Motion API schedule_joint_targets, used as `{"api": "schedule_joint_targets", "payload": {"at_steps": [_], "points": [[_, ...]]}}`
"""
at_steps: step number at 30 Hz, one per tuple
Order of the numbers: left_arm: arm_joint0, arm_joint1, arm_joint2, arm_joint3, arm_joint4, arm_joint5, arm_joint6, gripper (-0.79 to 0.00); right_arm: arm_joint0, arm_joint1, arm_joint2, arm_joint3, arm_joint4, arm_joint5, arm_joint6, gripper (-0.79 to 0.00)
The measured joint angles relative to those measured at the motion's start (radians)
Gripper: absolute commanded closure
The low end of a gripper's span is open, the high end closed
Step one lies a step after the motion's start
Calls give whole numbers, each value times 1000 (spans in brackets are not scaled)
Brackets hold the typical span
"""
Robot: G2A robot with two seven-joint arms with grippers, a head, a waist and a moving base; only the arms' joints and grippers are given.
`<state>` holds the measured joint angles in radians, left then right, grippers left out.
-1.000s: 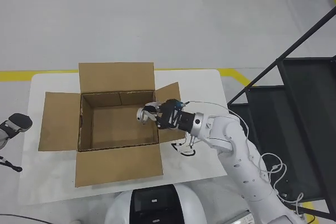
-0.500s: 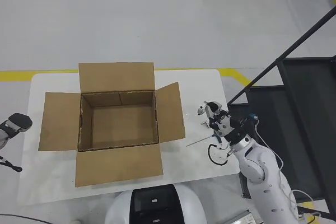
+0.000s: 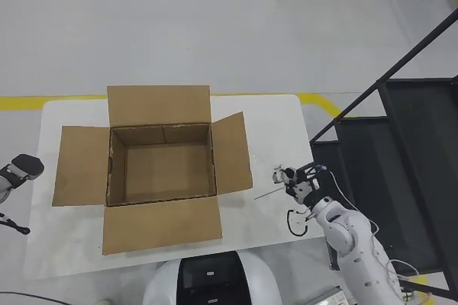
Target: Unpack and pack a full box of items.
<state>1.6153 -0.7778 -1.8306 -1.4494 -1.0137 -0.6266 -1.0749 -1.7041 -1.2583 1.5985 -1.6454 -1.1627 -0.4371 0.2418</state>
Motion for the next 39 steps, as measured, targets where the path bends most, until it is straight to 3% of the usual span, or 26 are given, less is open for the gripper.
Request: {"api": "schedule_joint_targets", "payload": {"at_steps": [11, 20, 21, 22, 23, 31, 39], "points": [[0, 0, 0, 0, 0, 0, 0, -785, 25, 13, -41, 58, -104, 46, 276, 0], [0, 0, 0, 0, 0, 0, 0, -785, 41, 22, -56, 66, -113, 42, 393, 0], [0, 0, 0, 0, 0, 0, 0, -785, 41, 22, -57, 65, -111, 42, 397, -240], [0, 0, 0, 0, 0, 0, 0, -785, 42, 23, -57, 65, -106, 43, 400, -329], [0, 0, 0, 0, 0, 0, 0, -785, 44, 24, -59, 65, -104, 45, 405, -785], [0, 0, 0, 0, 0, 0, 0, -785, 57, 30, -58, 60, -88, 49, 414, -785], [0, 0, 0, 0, 0, 0, 0, -785, 5, 46, 23, -17, 7, -91, 264, -785]]}}
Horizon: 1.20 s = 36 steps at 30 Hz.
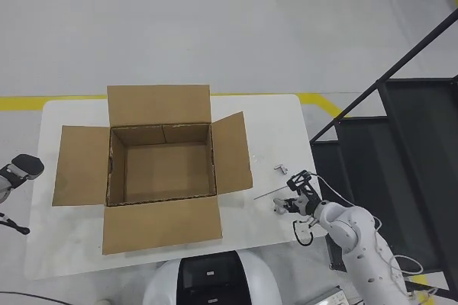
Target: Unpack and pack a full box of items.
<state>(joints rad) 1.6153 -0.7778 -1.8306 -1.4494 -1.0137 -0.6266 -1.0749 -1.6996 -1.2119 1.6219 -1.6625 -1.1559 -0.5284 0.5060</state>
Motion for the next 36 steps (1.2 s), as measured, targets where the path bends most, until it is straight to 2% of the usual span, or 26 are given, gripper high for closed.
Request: {"api": "schedule_joint_targets", "payload": {"at_steps": [5, 8, 10, 13, 31, 36], "points": [[0, 0, 0, 0, 0, 0, 0, -785, -54, 13, 71, -46, 120, -169, -119, -785], [0, 0, 0, 0, 0, 0, 0, -785, -69, 21, 93, -62, 194, -282, -155, -785], [0, 0, 0, 0, 0, 0, 0, -785, -65, 24, 94, -71, 206, -316, -157, -785], [0, 0, 0, 0, 0, 0, 0, -785, -47, 26, 66, -108, 182, -324, -133, -785], [0, 0, 0, 0, 0, 0, 0, -785, -48, 26, 68, -106, 182, -323, -133, -785], [0, 0, 0, 0, 0, 0, 0, -785, -43, 33, 88, -56, 143, -289, -134, -785]]}}
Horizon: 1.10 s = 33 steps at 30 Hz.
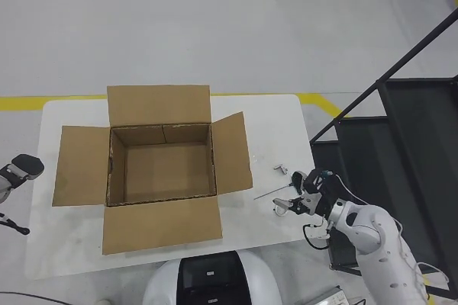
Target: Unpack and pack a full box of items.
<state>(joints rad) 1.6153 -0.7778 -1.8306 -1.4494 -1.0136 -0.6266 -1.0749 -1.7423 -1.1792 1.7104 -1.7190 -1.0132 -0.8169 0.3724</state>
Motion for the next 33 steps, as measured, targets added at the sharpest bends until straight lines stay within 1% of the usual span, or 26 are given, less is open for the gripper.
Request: {"api": "schedule_joint_targets", "payload": {"at_steps": [3, 6, 9, 10, 11, 12, 14, 15, 21, 24, 33], "points": [[0, 0, 0, 0, 0, 0, 0, -785, 12, 3, -4, 44, -61, 36, -7, -785], [0, 0, 0, 0, 0, 0, 0, -785, 30, 3, -37, 88, -149, 76, -34, -785], [0, 0, 0, 0, 0, 0, 0, -785, 51, 4, -85, 124, -282, 124, -59, -779], [0, 0, 0, 0, 0, 0, 0, -785, 57, 4, -99, 138, -323, 142, -68, -683], [0, 0, 0, 0, 0, 0, 0, -785, 68, 4, -117, 157, -371, 166, -80, -628], [0, 0, 0, 0, 0, 0, 0, -785, 76, 3, -129, 173, -402, 183, -90, -542], [0, 0, 0, 0, 0, 0, 0, -785, 91, 3, -151, 210, -446, 208, -111, -425], [0, 0, 0, 0, 0, 0, 0, -785, 96, 3, -157, 223, -451, 209, -117, -388], [0, 0, 0, 0, 0, 0, 0, -785, 87, 12, -151, 258, -449, 166, -125, -332], [0, 0, 0, 0, 0, 0, 0, -785, 79, 17, -146, 256, -459, 150, -120, -323], [0, 0, 0, 0, 0, 0, 0, -785, 98, 22, -168, 263, -487, 175, -104, -302]]}}
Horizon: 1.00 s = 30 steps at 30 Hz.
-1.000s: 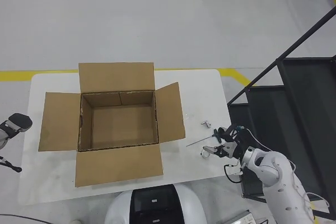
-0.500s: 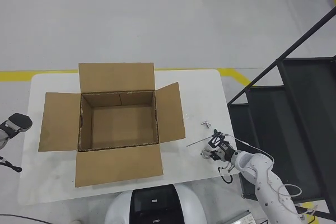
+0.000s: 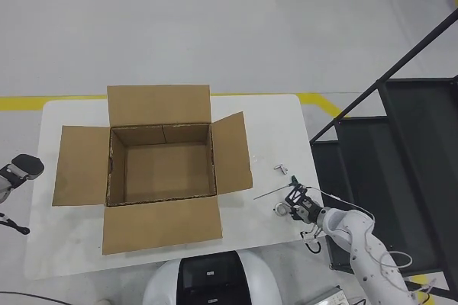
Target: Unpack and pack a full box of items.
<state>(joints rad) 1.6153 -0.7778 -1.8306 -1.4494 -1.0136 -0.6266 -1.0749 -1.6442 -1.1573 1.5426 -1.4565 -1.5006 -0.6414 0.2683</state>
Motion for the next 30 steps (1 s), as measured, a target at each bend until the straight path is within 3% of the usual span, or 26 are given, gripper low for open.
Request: {"api": "schedule_joint_targets", "payload": {"at_steps": [12, 14, 15, 16, 24, 30], "points": [[0, 0, 0, 0, 0, 0, 0, -785, 20, 6, -37, 24, -38, 7, 9, -262], [0, 0, 0, 0, 0, 0, 0, -785, 23, 7, -44, 26, -40, 8, 9, -163], [0, 0, 0, 0, 0, 0, 0, -785, 24, 8, -47, 27, -41, 9, 9, -43], [0, 0, 0, 0, 0, 0, 0, -785, 26, 8, -49, 27, -42, 10, 11, 0], [0, 0, 0, 0, 0, 0, 0, -785, 9, 15, -18, 0, 16, 8, -10, 0], [0, 0, 0, 0, 0, 0, 0, -785, -66, 28, 131, -70, 344, -113, -51, 0]]}}
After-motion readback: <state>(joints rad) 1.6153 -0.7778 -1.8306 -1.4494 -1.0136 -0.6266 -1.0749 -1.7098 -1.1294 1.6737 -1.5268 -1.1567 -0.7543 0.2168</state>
